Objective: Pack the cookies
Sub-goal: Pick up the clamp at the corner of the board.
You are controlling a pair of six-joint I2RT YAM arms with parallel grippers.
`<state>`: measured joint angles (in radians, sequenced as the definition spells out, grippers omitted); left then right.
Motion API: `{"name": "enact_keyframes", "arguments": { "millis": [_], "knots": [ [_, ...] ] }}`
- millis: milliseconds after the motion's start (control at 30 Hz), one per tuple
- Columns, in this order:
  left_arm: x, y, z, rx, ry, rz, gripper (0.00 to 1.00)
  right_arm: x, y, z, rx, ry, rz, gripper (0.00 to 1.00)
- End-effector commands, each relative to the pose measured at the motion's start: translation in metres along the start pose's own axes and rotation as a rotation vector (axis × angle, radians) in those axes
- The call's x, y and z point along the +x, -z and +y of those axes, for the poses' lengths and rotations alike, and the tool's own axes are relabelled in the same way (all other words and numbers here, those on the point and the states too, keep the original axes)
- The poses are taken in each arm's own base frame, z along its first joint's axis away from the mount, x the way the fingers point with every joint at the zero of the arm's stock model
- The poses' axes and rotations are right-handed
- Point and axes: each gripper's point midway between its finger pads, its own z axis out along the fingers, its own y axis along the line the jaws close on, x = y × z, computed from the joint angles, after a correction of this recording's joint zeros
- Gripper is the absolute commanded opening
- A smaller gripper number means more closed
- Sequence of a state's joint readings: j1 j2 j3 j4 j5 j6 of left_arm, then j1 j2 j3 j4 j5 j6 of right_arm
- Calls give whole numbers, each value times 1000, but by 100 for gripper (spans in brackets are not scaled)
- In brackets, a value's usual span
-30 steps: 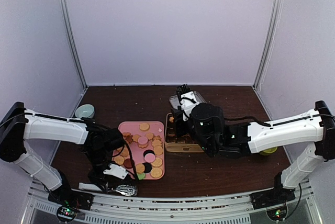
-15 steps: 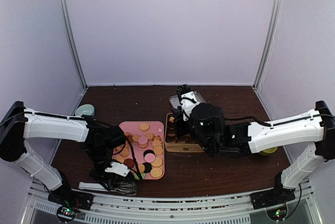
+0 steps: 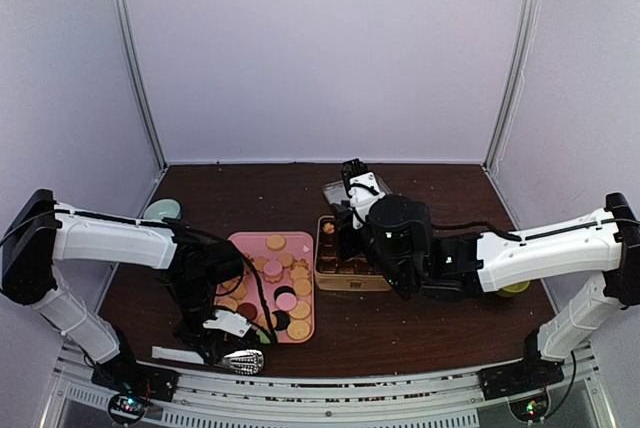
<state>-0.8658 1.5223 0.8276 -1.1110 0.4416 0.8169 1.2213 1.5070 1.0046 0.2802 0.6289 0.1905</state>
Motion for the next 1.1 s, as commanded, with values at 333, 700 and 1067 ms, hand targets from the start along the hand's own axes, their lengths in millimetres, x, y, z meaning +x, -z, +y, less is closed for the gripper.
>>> {"name": "enact_keyframes", "arguments": {
  "millis": [333, 700, 1067],
  "knots": [
    [-12, 9, -11, 74, -3, -27, 2, -9, 6, -10, 23, -24, -17, 14],
    [-53, 74, -29, 31, -62, -176, 0, -20, 10, -11, 16, -53, -42, 15],
    [-136, 283, -43, -163, -106, -879, 0, -56, 37, 36, -445, -271, -126, 25]
  ]
}}
